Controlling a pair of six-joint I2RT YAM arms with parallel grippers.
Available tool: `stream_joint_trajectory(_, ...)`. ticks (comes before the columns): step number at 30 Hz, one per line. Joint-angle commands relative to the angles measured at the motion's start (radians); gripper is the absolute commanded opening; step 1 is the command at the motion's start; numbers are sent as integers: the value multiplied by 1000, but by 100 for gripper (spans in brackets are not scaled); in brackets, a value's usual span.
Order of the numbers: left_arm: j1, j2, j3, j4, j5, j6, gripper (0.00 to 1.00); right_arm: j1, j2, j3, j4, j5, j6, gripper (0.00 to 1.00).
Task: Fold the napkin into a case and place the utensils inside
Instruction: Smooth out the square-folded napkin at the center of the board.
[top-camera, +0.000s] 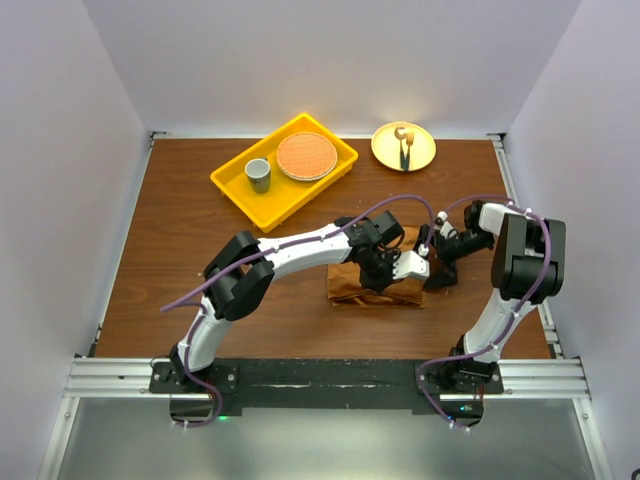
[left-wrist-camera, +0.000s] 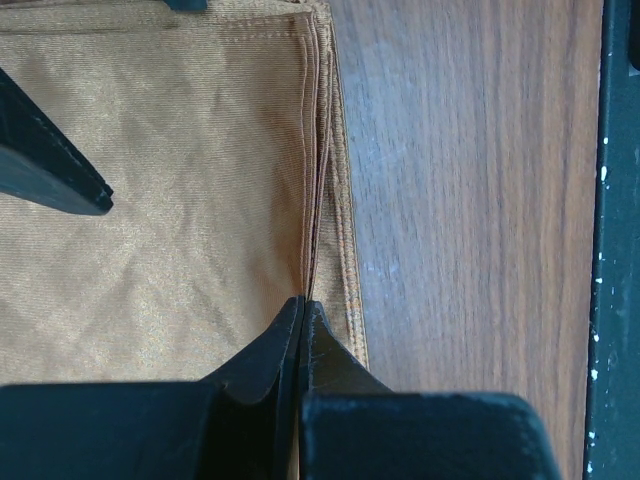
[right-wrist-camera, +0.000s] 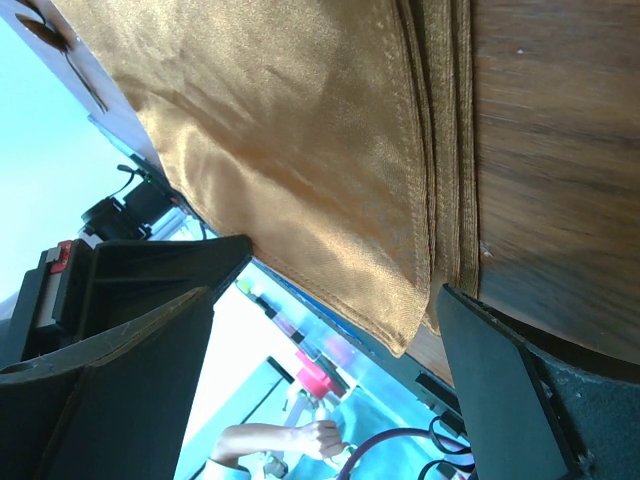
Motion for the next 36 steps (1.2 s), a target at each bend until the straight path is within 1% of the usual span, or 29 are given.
stream_joint_trajectory(1,-4,-26,-2,20,13,-2,0,1,-6,-16,8,-13,14,98)
stream_joint_trajectory(8,-4,-20,38,9,19,-3,0,1,27,-17,29,11,25,98)
stream_joint_trajectory(22,-6,-17,84,2,40,-20,0,1,27,-24,39,31,34,98)
stream_joint_trajectory(36,-15,-16,80,9,71,-36,0,1,24,-24,37,40,36,98)
